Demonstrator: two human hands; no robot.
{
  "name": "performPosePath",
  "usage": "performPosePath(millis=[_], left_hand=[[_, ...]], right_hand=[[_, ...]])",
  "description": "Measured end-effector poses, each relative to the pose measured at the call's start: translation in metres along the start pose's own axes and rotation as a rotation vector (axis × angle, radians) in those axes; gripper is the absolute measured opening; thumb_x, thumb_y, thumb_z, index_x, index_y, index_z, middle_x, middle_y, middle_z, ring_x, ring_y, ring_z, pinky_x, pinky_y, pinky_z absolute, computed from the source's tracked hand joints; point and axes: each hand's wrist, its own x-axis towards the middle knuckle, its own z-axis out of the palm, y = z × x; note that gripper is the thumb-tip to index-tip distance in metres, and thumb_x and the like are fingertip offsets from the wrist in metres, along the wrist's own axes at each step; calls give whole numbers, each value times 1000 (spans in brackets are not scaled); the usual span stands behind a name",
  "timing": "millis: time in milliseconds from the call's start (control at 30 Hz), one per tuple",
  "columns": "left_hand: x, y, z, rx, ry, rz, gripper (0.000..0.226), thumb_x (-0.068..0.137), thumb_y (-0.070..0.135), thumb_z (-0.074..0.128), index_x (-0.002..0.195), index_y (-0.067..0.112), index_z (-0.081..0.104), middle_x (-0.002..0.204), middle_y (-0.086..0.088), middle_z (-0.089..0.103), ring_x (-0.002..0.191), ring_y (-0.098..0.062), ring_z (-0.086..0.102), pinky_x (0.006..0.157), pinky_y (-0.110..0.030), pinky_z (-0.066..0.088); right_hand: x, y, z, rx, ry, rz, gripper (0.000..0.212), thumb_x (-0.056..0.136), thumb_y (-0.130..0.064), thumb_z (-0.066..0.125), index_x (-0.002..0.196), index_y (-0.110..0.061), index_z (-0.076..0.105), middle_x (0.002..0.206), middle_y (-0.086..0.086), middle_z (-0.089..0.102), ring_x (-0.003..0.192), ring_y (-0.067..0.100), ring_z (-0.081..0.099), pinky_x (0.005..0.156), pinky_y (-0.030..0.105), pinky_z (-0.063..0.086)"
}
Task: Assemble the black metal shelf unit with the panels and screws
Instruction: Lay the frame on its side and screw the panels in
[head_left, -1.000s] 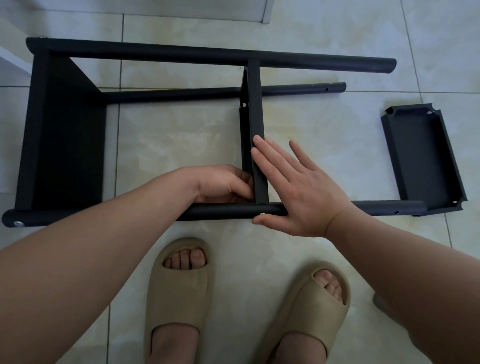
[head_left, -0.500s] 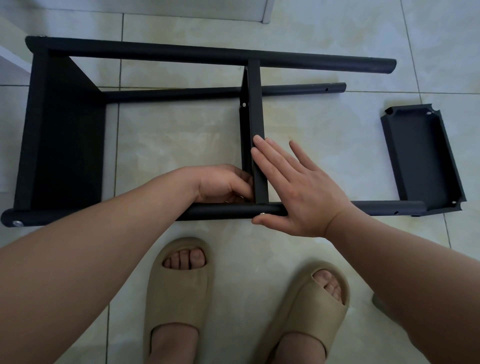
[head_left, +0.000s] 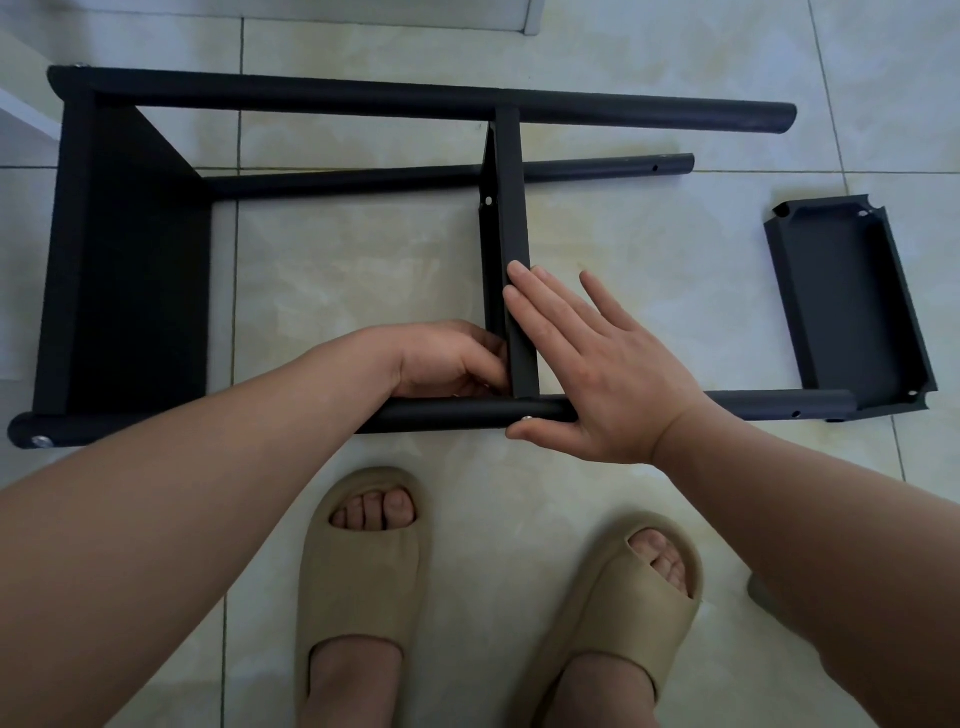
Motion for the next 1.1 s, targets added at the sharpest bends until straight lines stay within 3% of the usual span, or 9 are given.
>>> performPosePath(millis=[133, 233, 467, 633, 700, 800, 1000, 1100], left_hand=[[1, 1, 0, 7, 11, 45, 20, 89, -15, 48, 93, 1, 58, 67, -1, 66, 59, -10, 65, 56, -20, 51], [0, -1, 1, 53, 31, 21, 19, 92, -9, 50, 89, 3, 66, 70, 0, 72, 61, -10, 69, 55, -19, 52], [0, -3, -2, 63, 77, -13, 14, 91, -10, 53, 96, -6, 65, 76, -12, 69, 64, -16, 69, 61, -23, 55], [-2, -1, -1, -39, -14, -1, 30, 90, -15, 42, 82, 1, 66, 68, -6, 70, 60, -14, 69, 57, -21, 53], [-1, -2, -1, 23, -22, -8, 35, 93, -10, 45, 77, 7, 71, 69, -3, 71, 63, -12, 69, 58, -20, 52], [1, -3, -1, 173, 40, -3, 18, 93, -3, 54, 87, 5, 70, 71, -1, 73, 64, -11, 69, 58, -19, 52], [1, -2, -2, 10, 11, 23, 19, 90, -16, 46, 95, -3, 59, 70, -6, 67, 59, -12, 66, 56, -20, 51], [3, -1, -3, -34, -16, 0, 17, 91, -8, 48, 101, -2, 60, 81, -9, 68, 67, -15, 67, 62, -24, 54]], right_hand=[[0, 1, 0, 4, 1, -1, 104, 91, -77, 36, 160, -1, 17, 169, 13, 9, 157, 26, 10, 125, 54, 16], [-1, 1, 0, 6, 2, 0, 104, 91, -77, 37, 160, -1, 17, 169, 13, 8, 157, 26, 10, 125, 54, 16], [1, 0, -2, 25, -23, 1, 105, 91, -77, 37, 160, -1, 16, 169, 12, 7, 157, 26, 9, 125, 54, 16], [0, 0, -2, 31, -23, 7, 105, 90, -78, 36, 160, -2, 16, 169, 12, 7, 157, 25, 8, 125, 54, 16], [-1, 0, -2, 31, -22, 8, 105, 90, -78, 36, 160, -3, 16, 169, 12, 7, 157, 26, 8, 125, 54, 16], [0, 0, -3, 36, -20, 8, 105, 90, -78, 37, 160, -2, 17, 169, 12, 8, 157, 26, 9, 125, 54, 16], [0, 0, -2, 17, -19, 10, 105, 90, -78, 36, 160, -2, 16, 169, 12, 7, 157, 25, 8, 125, 53, 14], [0, 0, -2, 7, -23, 12, 105, 90, -78, 35, 160, -3, 15, 169, 12, 7, 157, 25, 8, 126, 52, 14]])
